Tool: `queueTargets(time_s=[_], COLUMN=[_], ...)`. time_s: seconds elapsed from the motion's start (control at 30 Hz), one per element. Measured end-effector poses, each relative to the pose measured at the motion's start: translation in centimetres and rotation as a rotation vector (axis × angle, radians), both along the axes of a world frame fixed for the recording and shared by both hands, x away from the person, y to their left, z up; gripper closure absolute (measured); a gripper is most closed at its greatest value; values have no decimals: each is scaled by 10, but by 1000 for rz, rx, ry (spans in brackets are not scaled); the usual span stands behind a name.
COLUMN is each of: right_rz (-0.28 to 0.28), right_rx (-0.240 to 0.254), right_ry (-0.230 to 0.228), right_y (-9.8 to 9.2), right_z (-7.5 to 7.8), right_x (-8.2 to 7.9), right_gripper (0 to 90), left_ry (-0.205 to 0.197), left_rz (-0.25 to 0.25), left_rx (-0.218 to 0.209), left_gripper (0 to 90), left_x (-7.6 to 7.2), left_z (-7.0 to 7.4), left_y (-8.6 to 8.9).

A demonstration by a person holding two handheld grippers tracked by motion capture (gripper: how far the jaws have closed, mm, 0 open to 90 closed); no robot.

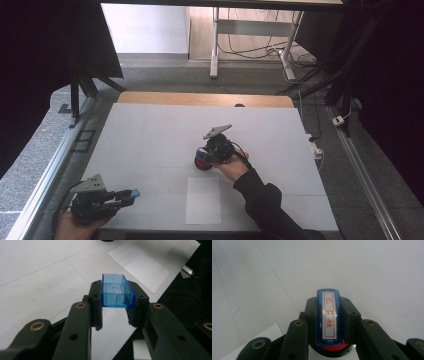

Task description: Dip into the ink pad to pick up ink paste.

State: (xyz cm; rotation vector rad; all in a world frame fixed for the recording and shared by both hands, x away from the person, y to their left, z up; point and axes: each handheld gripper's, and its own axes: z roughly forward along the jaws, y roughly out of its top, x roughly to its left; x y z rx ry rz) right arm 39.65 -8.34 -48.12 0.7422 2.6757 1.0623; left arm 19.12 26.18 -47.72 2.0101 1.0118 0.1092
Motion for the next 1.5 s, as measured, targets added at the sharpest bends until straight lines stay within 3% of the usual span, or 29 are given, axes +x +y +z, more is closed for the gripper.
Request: queueTargets(time_s=[0.43, 0.93, 1.33, 1.5], right_rz=[51, 92, 113, 134], right_rx=[21, 65, 121, 131], right_ry=[-20, -18, 15, 0], right_y=[-4, -12, -22, -25], right_z=[13, 31, 39, 43], right_x=[-13, -33, -49, -59], right_gripper=[707, 708, 707, 707], left_ry=[-2, -2, -3, -3], left_rz=[-1, -6, -5, -6], left_rx=[16, 16, 14, 14], left_gripper=[681, 682, 682, 682], left_x=[0, 0, 0, 0], left_z=[0, 0, 0, 0], left_y=[-2, -2, -2, -2])
